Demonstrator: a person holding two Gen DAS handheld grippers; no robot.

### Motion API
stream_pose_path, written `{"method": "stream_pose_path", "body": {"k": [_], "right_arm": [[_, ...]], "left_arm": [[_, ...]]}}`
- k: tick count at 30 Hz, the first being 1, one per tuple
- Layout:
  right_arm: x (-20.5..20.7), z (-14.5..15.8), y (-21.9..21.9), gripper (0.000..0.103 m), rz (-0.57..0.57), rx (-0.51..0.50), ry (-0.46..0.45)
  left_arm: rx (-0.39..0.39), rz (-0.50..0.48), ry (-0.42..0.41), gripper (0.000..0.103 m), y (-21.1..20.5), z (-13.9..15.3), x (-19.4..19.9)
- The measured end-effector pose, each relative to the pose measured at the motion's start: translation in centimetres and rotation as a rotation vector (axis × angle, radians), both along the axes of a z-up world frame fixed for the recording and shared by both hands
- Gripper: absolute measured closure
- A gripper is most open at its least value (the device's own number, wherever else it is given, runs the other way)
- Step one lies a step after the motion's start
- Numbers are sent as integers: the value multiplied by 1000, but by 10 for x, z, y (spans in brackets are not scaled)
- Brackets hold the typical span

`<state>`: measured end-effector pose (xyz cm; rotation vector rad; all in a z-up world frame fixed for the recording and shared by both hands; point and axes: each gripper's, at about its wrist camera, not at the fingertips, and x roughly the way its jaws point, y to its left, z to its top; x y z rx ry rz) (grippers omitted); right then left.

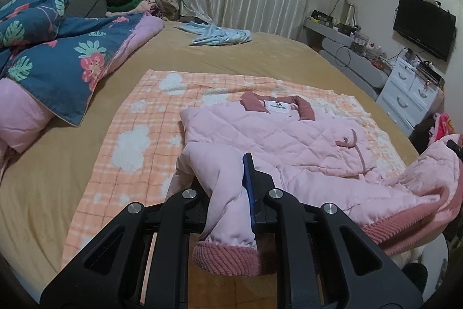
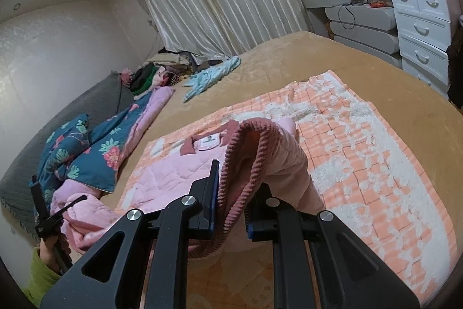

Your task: Fold large clothes

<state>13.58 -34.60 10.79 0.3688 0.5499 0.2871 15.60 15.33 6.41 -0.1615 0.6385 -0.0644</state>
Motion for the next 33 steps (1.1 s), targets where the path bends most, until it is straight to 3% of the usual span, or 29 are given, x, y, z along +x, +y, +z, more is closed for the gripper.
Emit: {"method": "stream_pose_path", "body": {"k": [13,25,33], "right_arm": [[57,-12,7,89,-25,-68,51],[115,-22,10,89,-31,-74,120],[150,-45,7,88,-2,-54,203]], "left_arm": [[36,23,10,94,3,-9,38],[80,46,20,93,1,-18,76],[96,49,47,93,-1,-33,97]]}}
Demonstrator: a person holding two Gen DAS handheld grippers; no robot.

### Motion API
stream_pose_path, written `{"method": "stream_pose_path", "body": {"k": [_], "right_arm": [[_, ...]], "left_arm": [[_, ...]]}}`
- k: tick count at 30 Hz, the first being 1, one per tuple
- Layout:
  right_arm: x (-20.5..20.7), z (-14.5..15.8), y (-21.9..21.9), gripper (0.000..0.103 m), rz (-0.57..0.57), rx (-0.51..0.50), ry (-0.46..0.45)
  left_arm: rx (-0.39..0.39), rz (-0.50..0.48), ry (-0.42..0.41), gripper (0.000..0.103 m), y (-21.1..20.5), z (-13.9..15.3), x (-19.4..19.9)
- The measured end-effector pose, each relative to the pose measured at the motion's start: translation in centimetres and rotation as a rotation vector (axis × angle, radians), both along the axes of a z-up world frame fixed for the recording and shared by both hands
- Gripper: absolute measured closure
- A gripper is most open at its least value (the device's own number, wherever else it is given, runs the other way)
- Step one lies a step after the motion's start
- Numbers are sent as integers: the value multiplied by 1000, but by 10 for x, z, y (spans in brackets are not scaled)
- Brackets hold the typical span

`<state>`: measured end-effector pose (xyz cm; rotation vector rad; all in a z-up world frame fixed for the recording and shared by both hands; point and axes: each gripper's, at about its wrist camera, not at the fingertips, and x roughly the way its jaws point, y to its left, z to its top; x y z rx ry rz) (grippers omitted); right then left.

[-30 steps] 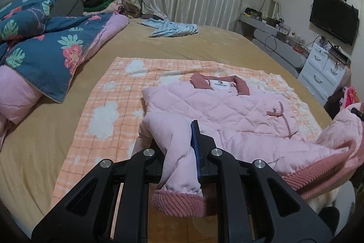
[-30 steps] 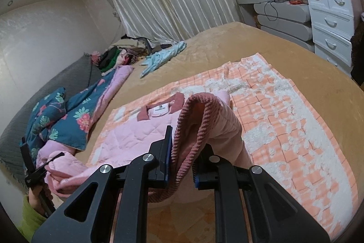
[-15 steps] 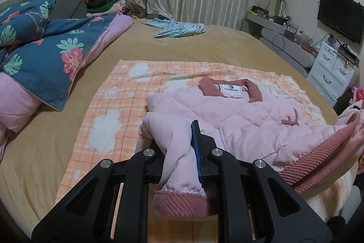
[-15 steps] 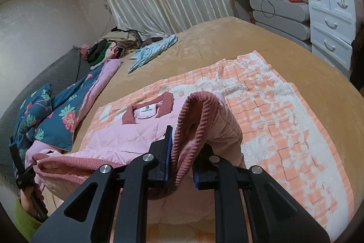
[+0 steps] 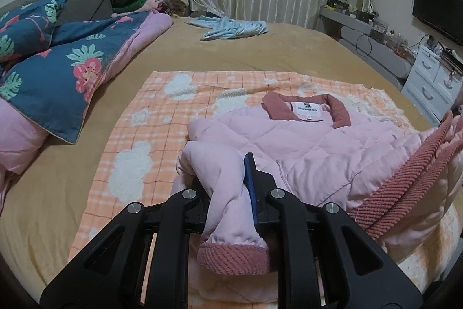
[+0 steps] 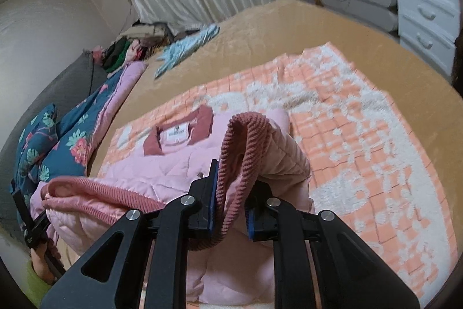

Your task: Fold large clothes

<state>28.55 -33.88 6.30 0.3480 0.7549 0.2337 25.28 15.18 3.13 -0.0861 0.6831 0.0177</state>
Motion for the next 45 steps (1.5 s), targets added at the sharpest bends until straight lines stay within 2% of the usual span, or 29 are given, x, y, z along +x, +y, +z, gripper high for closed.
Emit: {"method": "stream_pose_path", "body": {"k": [5,10,11,12,13,14,15,18,20,22,24,26,29,30,31,33,35,37,41,43,45], "right_arm": [[22,-21,-6,84,10,57,84],[36,-36,-13,75,36,157,135],[38,-38,-15,69,42,186,136],[38,-40,-18,49,52,229,132],[37,-41,-21,38,60,281,124],[35,-40,-23,23,56,309,108],[33,-38,-24,20,52,307,89],[22,-32,-22,18,53,258,14],[10,-29,-22,16,37,184,-40],[-5,-30,-20,13,2,65,-83],[-17,-39,-21,9,-27,-44,-94],[-22,-53,-23,8,-38,-105,-66],[-22,-76,-25,8,-30,-170,-6],[-22,-82,-25,8,-23,-176,11],[-21,-89,-25,8,-13,-176,28],[-19,-98,-25,8,-1,-161,43],[-18,-101,-25,8,-3,-150,40],[-21,-100,-25,8,1,-148,28],[-32,-96,-23,8,14,-175,-9],[-37,-95,-22,8,29,-176,-22],[-39,-96,-21,8,54,-170,-20]], "left_arm": [[6,-4,21,92,-3,-11,11],[6,-5,47,92,-4,-24,23],[6,-5,51,92,-4,-26,25],[4,-6,54,92,-4,-28,27],[1,-6,59,92,-3,-30,29],[-3,-9,64,92,-3,-32,32],[-4,-10,67,92,-4,-34,34],[-12,-12,72,91,-4,-38,39],[-20,-12,74,91,-4,-40,42],[-34,-12,77,90,-2,-42,45],[-52,-14,80,90,1,-44,47],[-63,-17,82,88,2,-44,48],[-124,-17,75,75,5,-39,45],[-146,-18,68,66,6,-36,43],[-165,-21,60,50,7,-31,41],[-204,-35,38,33,7,-20,37],[-194,-42,13,30,4,-7,31],[-157,-35,-36,16,4,7,19],[-122,3,-105,11,22,19,-4],[-92,24,-85,9,32,10,-8],[-90,33,-37,9,44,-14,-7]]}}
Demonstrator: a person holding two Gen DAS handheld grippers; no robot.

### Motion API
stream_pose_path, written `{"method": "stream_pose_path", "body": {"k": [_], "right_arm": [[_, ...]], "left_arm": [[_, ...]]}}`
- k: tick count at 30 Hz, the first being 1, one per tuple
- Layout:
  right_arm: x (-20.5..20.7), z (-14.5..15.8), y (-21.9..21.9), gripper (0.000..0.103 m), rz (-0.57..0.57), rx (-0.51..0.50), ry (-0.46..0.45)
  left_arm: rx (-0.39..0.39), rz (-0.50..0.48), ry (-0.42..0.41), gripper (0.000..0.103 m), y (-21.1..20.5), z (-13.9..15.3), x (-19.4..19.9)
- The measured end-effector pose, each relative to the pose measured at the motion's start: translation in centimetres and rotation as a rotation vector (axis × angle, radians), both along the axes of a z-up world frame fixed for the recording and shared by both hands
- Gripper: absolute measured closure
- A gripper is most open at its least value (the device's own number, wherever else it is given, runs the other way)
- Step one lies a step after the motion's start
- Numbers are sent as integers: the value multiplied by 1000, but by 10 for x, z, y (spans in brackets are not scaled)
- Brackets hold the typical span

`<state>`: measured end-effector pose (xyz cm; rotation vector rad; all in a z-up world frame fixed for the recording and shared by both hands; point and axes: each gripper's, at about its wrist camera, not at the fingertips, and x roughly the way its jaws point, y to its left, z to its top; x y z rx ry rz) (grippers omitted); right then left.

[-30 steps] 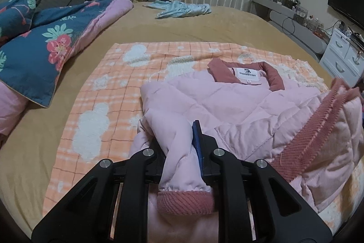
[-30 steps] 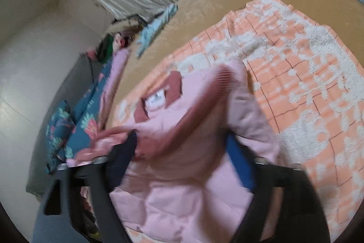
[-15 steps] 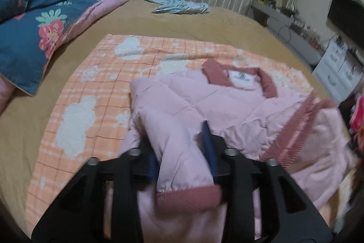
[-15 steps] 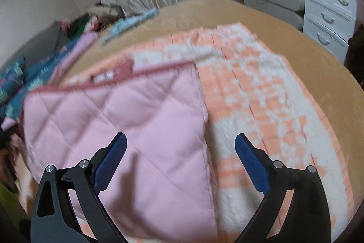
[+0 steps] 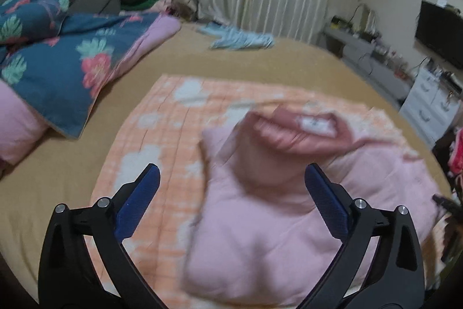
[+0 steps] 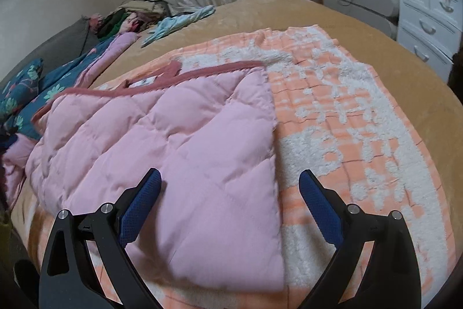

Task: Fold large clothes
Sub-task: 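Lay the sleeves down and open both tools, then grasp the second jacket's quilted edge with both tools and lift it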

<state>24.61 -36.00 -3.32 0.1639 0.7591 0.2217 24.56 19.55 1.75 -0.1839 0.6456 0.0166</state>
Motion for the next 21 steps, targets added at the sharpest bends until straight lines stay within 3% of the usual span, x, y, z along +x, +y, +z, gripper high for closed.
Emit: {"method": "stream_pose_path", "body": {"k": [3,7,8,9,12,16,21], "right_arm": [[0,-5,2,11,23,16,16],[2,-6,14,36,47,-8,9],[1,-4,18,40,51,-32,-5],[2,-1,21,52,52,-46,-14],[3,12,24,72,46,-51,-56],[9,50,41,82,36,-113,-185],[37,92,52,84,1,-116,-303]], "left_arm": [[-44,-20,69,9,11,-36,3],[-93,-78,122,13,10,-70,8],[-117,-105,112,25,7,-73,7],[-118,-119,111,70,5,-74,7],[-71,-130,113,88,-7,-69,13],[-55,-109,23,92,-5,-41,14],[-21,-75,-75,92,-4,0,31]]}}
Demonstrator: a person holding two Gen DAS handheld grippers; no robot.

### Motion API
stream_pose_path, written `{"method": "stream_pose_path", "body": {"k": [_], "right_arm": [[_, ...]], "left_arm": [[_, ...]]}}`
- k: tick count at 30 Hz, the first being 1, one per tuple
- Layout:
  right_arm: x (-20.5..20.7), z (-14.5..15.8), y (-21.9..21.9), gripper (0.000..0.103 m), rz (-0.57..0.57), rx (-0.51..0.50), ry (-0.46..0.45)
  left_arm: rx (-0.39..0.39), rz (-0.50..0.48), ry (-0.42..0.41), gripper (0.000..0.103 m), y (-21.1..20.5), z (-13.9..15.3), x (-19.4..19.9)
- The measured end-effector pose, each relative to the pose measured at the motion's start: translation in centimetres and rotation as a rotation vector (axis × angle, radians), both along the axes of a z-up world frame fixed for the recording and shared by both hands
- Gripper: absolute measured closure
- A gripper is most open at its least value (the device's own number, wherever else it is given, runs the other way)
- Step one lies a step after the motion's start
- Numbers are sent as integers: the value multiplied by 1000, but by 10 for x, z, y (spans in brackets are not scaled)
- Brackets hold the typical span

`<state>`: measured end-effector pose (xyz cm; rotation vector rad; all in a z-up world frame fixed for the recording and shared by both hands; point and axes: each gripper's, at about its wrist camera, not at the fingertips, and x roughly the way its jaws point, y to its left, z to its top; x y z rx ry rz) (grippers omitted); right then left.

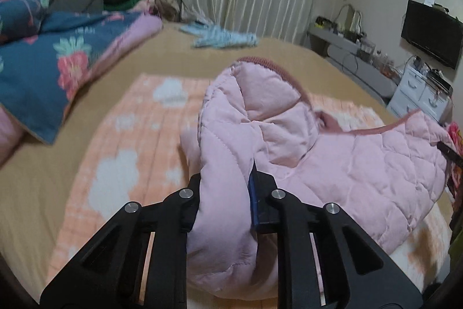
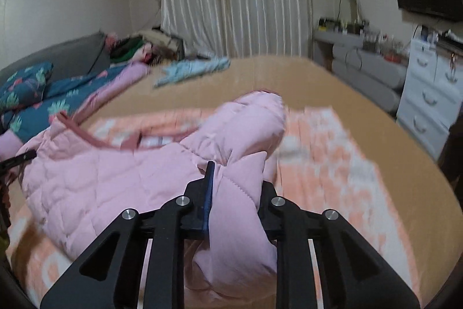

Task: Fold large clothes
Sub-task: 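Grasp the second jacket's quilted edge with both tools and lift it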

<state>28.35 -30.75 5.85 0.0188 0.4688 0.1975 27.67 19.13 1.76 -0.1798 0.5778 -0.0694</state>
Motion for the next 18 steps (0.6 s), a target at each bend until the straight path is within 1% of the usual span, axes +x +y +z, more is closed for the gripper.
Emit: {"method": "stream_pose_path", "body": {"k": [3,7,12,18], "right_arm": [[34,14,10,84,-24,-14,-22],[72,13,19,85,-52,-45,-19],[113,-11,25,85,-93,-103,24],[141,-51,24,85,-142,-141,99]], "left_arm": [[30,28,-26,92,-5,11,15],[63,68,-20,92,-6,8,41],[98,103,44,92,-4,-15,77],[121,117,112,92,-3,-42,105]]}}
